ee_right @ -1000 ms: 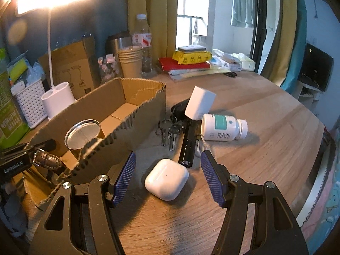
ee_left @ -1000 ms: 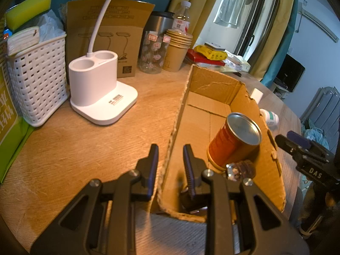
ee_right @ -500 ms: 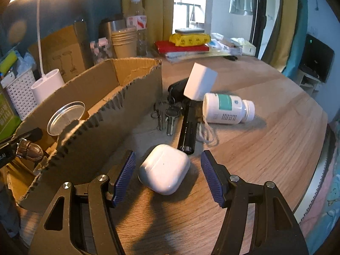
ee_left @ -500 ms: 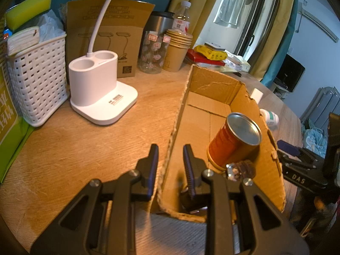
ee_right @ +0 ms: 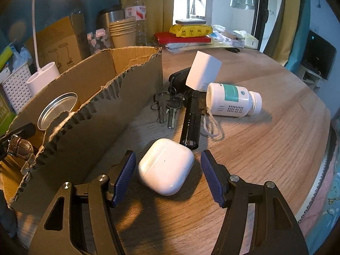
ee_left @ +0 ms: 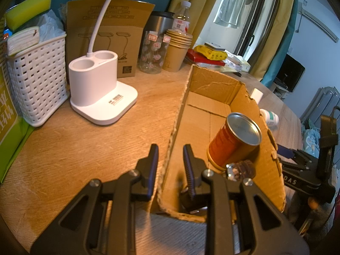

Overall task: Organize rigid objects
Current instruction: 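Move the right tool back and grasp the white earbud case, then lift the earbud case with the right tool and carry it over the box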

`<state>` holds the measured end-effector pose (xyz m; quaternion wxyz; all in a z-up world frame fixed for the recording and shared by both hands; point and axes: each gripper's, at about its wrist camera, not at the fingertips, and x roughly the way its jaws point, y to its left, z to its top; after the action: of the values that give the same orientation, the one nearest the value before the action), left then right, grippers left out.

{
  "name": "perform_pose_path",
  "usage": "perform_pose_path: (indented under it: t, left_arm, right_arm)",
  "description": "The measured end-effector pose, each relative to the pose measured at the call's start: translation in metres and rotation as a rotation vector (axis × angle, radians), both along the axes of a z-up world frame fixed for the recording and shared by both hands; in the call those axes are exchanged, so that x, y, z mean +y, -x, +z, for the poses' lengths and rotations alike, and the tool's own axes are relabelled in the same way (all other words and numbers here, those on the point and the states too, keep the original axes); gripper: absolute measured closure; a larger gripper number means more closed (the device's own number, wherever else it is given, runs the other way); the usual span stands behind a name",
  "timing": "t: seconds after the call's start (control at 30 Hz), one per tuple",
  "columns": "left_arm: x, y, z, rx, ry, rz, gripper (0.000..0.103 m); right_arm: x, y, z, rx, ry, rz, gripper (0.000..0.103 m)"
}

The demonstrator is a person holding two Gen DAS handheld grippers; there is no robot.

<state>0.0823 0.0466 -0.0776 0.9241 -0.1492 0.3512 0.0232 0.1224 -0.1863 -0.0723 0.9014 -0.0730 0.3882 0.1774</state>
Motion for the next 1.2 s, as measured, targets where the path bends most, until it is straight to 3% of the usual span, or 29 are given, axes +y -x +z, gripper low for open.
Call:
perform_pose_path:
  t: [0.13,0.67,1.2]
  left_arm:
    - [0.000,0.000,0.000,0.000,0.000,0.000,0.077]
    - [0.000,0.001,0.000,0.000,0.000,0.000,0.077]
    - [0.000,0.001,0.000,0.000,-0.001,0.000,0.077]
  right_arm:
    - [0.002,-0.003,-0.003,0.019,0.012,0.007,0.043]
    - [0.000,0.005,0.002,-0.013,-0.003,0.017,0.043]
    - [-0.004,0.024,0.044,-0.103,-0.050,0.027,0.043]
